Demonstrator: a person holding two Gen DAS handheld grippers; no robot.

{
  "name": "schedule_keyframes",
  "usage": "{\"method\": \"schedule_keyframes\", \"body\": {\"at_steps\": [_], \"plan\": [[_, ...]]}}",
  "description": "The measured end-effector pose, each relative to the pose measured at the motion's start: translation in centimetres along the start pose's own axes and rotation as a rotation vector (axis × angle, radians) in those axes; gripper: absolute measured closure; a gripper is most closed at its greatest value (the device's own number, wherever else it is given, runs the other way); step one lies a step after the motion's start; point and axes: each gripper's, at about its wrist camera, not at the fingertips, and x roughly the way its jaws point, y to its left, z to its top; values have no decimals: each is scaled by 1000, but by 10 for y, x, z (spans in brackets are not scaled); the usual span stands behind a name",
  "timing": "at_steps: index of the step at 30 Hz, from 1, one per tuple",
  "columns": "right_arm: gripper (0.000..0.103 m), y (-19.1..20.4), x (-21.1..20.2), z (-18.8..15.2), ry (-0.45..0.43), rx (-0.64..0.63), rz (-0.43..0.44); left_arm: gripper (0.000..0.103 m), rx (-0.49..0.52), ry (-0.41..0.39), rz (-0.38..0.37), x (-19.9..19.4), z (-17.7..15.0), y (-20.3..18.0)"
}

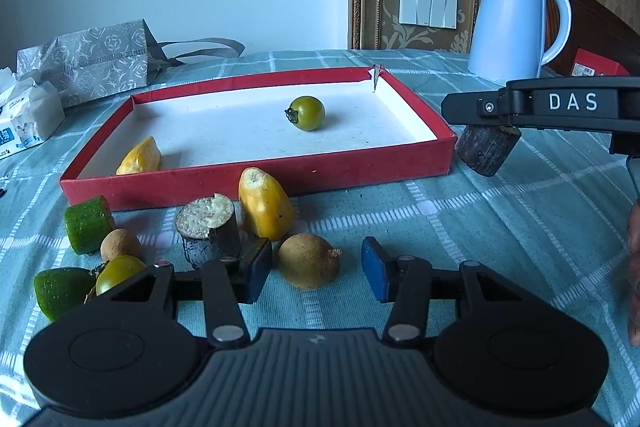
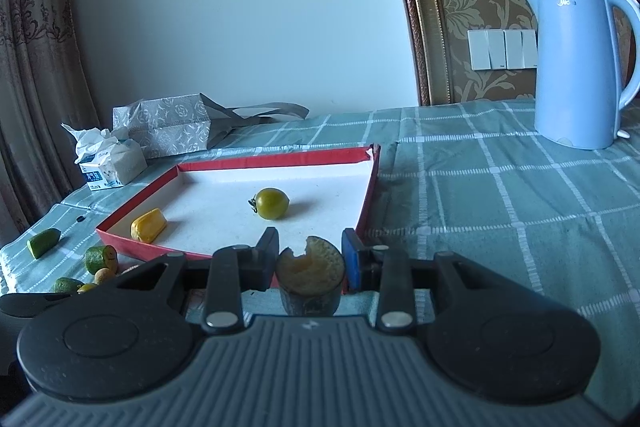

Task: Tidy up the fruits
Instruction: 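Grasp the brown round fruit with the left gripper while the right gripper holds the dark piece, then place the dark piece into the tray and open the right gripper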

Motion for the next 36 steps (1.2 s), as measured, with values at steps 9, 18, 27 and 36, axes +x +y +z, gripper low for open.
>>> {"method": "schedule_keyframes", "body": {"at_steps": [9, 18, 27, 36], "plan": [[71, -2, 3, -1, 7, 9, -14, 72, -10, -8, -11, -5, -3, 5], [71, -3, 4, -2, 0, 13, -30, 73, -1, -88, 26, -33, -8, 12], [71, -4, 3, -2, -25, 26, -24, 73, -95, -197, 236, -69, -14, 78], [71, 11, 10, 1, -33, 6, -34, 73, -225, -211, 337, -63, -21, 135]]}}
